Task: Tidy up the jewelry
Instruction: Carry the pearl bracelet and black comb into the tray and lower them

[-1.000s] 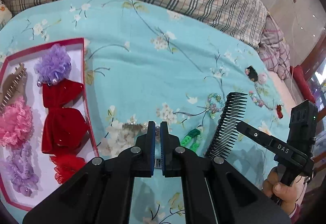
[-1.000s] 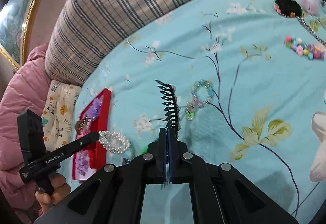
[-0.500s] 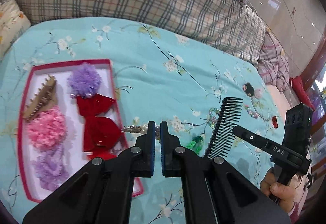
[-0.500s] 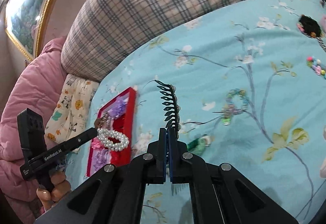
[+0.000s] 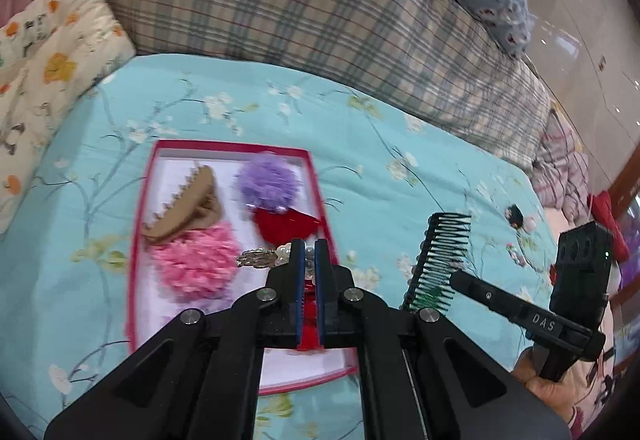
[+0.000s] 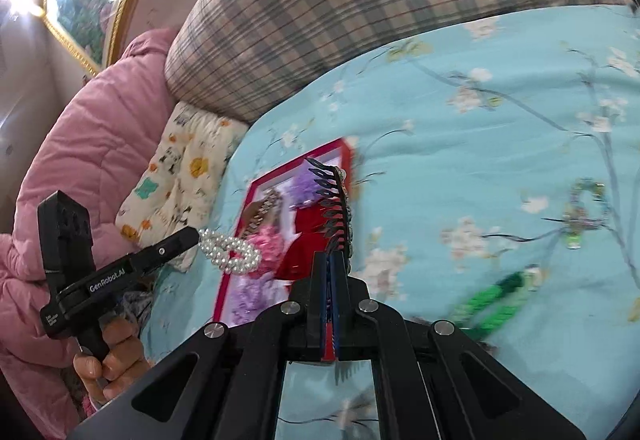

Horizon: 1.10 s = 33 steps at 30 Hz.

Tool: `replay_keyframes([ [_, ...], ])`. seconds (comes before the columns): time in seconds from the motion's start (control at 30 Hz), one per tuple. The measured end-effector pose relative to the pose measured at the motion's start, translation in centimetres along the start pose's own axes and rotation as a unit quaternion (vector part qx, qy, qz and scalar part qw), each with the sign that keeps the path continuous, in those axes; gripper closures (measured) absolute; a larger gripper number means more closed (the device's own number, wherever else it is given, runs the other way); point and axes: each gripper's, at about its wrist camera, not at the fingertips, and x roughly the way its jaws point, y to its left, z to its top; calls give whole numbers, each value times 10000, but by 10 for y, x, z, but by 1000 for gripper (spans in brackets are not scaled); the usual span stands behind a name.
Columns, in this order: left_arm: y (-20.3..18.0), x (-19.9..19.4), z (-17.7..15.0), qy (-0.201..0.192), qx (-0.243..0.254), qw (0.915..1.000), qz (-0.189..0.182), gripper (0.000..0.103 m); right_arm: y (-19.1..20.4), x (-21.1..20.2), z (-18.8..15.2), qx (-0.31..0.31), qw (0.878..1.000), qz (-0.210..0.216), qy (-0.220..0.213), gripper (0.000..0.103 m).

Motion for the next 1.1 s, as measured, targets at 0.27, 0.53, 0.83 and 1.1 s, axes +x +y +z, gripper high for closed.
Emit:
replay_keyframes([
  [0.27, 37, -9, 0, -89, -253, 9995, 193, 100, 43, 46, -5, -300, 9982, 335, 395, 102],
  [0.53, 64, 0, -16, 35, -438, 9986, 292, 100, 56, 84, -17, -348, 9960, 384, 731, 102],
  [0.83, 79, 17, -46, 354, -578, 9972, 307, 100, 42, 101, -26, -231, 9950, 257, 939, 102],
  [1.1, 86, 26, -67, 649, -576, 9954, 397, 100, 33, 101, -28, -197, 9950, 143, 964, 102],
])
